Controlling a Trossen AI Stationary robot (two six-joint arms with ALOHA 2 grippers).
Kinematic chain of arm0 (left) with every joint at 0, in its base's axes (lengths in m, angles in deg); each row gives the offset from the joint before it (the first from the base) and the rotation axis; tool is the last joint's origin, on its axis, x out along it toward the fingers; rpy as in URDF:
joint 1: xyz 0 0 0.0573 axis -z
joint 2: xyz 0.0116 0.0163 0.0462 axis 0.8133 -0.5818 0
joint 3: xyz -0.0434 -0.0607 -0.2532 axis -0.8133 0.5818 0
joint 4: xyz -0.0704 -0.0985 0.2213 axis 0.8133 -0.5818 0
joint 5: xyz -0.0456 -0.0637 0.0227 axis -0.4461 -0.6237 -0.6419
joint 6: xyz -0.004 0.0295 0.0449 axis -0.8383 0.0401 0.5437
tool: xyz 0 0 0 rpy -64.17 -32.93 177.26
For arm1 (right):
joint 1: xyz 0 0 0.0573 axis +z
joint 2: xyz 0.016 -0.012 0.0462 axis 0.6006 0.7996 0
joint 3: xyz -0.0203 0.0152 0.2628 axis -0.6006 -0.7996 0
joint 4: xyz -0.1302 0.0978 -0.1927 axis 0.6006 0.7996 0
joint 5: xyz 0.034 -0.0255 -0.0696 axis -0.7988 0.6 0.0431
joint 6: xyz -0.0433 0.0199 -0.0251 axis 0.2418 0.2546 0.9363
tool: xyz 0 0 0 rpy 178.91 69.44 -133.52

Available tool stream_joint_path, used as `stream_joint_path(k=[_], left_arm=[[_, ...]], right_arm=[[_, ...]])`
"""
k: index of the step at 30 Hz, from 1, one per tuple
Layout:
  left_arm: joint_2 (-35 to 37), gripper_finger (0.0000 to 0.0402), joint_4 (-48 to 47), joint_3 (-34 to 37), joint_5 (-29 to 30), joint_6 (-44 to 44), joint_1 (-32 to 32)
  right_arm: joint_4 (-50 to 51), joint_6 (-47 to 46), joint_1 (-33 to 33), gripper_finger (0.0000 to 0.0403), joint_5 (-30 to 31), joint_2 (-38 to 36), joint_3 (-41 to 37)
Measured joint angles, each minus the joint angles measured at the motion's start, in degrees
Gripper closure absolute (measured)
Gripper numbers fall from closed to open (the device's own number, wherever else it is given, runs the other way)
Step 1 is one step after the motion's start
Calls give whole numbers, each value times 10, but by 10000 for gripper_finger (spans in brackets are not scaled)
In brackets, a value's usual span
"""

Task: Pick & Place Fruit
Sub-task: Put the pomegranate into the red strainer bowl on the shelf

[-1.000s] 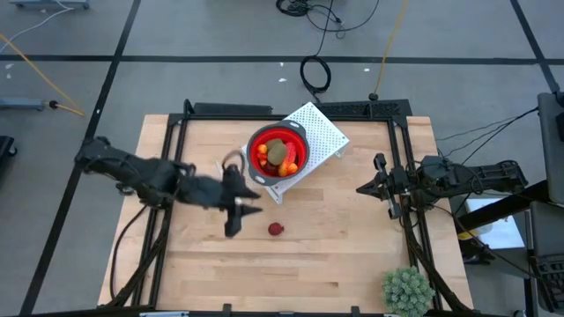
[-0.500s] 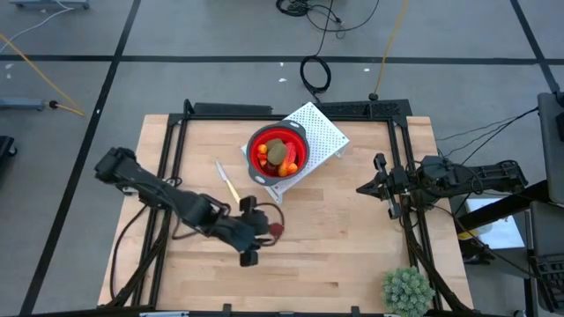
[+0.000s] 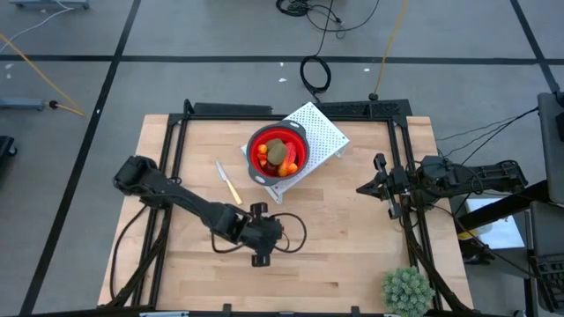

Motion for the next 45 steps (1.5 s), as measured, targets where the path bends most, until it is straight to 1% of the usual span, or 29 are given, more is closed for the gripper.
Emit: stream_joint_path(k=[4,14,16,19,26,30,31,34,38,45], left_arm=[[-12,241,0,0,0,-12,-5],[-12,240,1,0,-14,-40,-5],[-12,235,1,0,-16,-39,-6],[-12,208,1,0,-15,-38,-6],[-12,110,5,0,-20,-30,-8],[-12,73,8,0,-25,-35,-7],[-12,67,8,0,-19,-31,-6],[-27,55,10,0,9,-18,-6],[-61,53,9,0,29,0,-12],[-110,52,7,1,33,-32,-33]], right_arm=[[0,0,0,403,0,0,0],[0,-4,0,403,0,0,0],[0,-4,0,403,0,0,0],[0,-4,0,403,0,0,0],[0,-4,0,403,0,0,0],[0,-4,0,403,0,0,0],[0,-4,0,403,0,0,0],[1,-4,0,403,0,0,0],[2,-4,0,403,0,0,0],[12,-4,0,403,0,0,0]])
